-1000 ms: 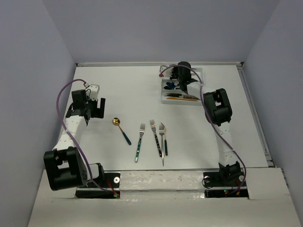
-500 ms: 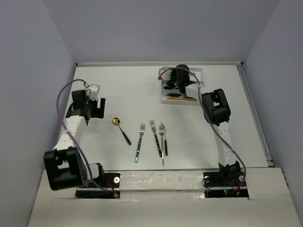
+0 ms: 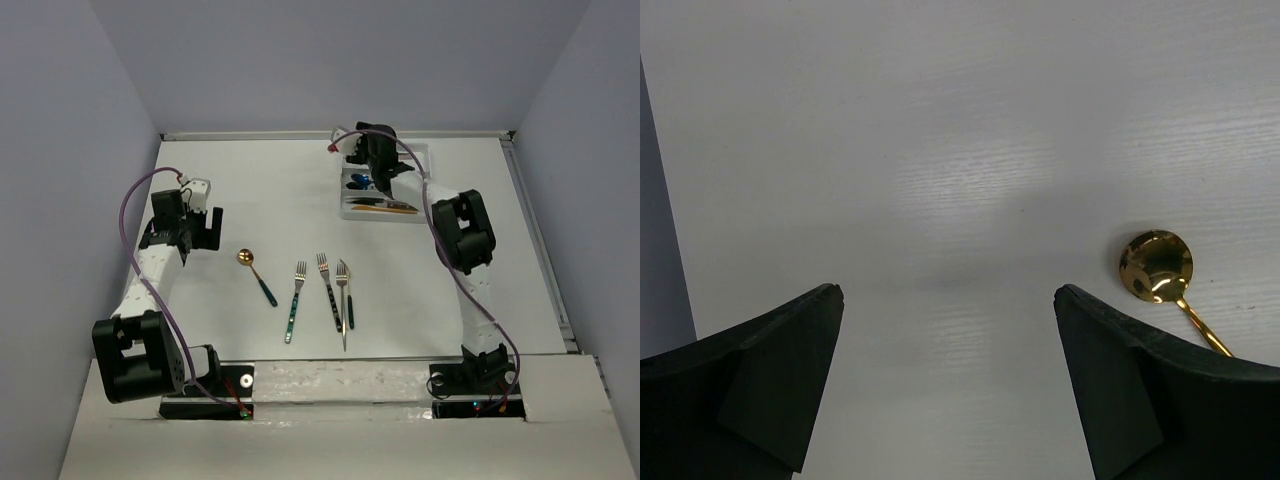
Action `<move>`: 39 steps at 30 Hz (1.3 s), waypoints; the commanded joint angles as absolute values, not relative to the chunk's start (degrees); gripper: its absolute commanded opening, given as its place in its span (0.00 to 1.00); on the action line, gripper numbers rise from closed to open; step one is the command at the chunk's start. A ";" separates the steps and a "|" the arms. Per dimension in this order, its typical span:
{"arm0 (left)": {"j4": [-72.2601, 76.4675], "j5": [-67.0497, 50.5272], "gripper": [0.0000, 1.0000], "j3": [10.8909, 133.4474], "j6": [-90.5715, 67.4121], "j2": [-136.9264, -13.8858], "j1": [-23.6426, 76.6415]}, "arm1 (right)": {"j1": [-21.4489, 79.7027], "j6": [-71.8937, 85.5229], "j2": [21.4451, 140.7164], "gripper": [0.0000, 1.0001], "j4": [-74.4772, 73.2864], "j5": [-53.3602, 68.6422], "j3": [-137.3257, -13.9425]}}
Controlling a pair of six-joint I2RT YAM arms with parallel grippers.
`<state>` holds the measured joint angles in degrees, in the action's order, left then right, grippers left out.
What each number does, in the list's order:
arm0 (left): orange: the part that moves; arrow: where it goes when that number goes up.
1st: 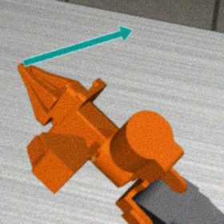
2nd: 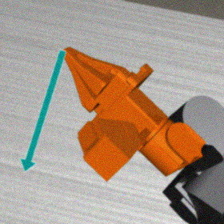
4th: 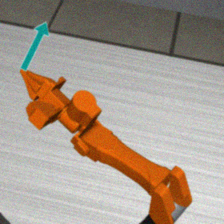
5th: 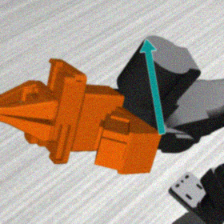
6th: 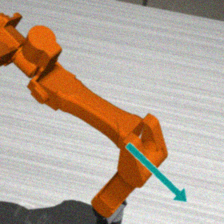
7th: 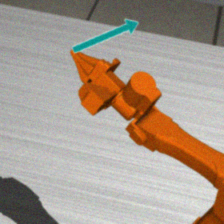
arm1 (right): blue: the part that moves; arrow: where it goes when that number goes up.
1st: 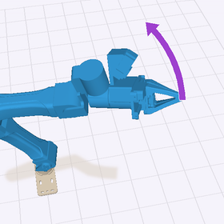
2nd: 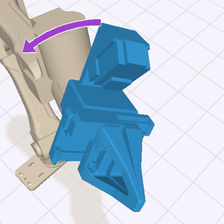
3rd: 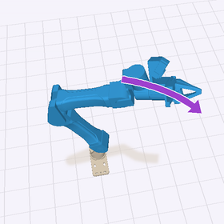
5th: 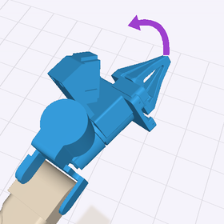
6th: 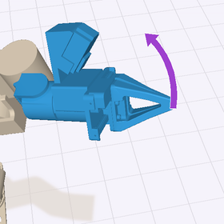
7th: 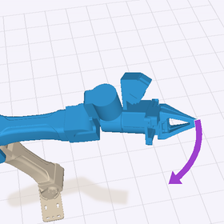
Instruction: Sort the eating utensils into containers
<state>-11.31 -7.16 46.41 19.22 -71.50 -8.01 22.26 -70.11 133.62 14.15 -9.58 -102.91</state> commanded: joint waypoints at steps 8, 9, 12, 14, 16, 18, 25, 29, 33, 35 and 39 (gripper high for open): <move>-11.51 -11.07 0.99 46.14 19.95 -66.54 -8.35 | 34.97 7.21 100.13 1.00 -24.59 -9.20 -94.63; -11.60 -11.25 0.99 46.14 19.95 -66.10 -8.35 | 34.98 10.51 98.54 0.99 -25.31 -7.75 -91.61; -12.04 -12.56 0.99 46.41 19.95 -65.13 -8.35 | 39.10 20.63 94.40 0.78 -31.00 -9.40 -83.35; -12.22 -13.18 0.99 46.41 19.95 -64.34 -8.35 | 44.26 24.67 92.65 0.66 -37.24 -10.71 -81.13; -12.30 -13.27 0.99 46.32 19.95 -63.55 -8.35 | 48.41 29.67 91.59 0.63 -41.72 -14.05 -77.71; -12.30 -13.10 0.99 46.23 19.95 -62.93 -8.44 | 52.80 32.16 90.36 0.60 -42.45 -11.62 -75.07; -12.13 -12.39 0.99 46.14 20.04 -61.00 -8.61 | 57.47 41.13 90.78 0.51 -40.96 -8.88 -64.52; -12.13 -12.48 0.99 45.97 19.95 -60.56 -8.79 | 57.48 42.27 93.34 0.43 -41.22 -9.40 -62.06; -12.13 -12.57 0.99 45.97 20.04 -60.65 -8.88 | 57.48 41.57 96.32 0.41 -40.34 -10.02 -62.57; -12.13 -12.57 0.99 45.88 19.95 -60.56 -8.96 | 57.48 41.05 97.90 0.39 -40.43 -10.98 -63.10; -11.95 -12.57 0.99 45.79 20.13 -60.73 -8.96 | 57.48 40.34 100.10 0.38 -40.43 -12.13 -63.72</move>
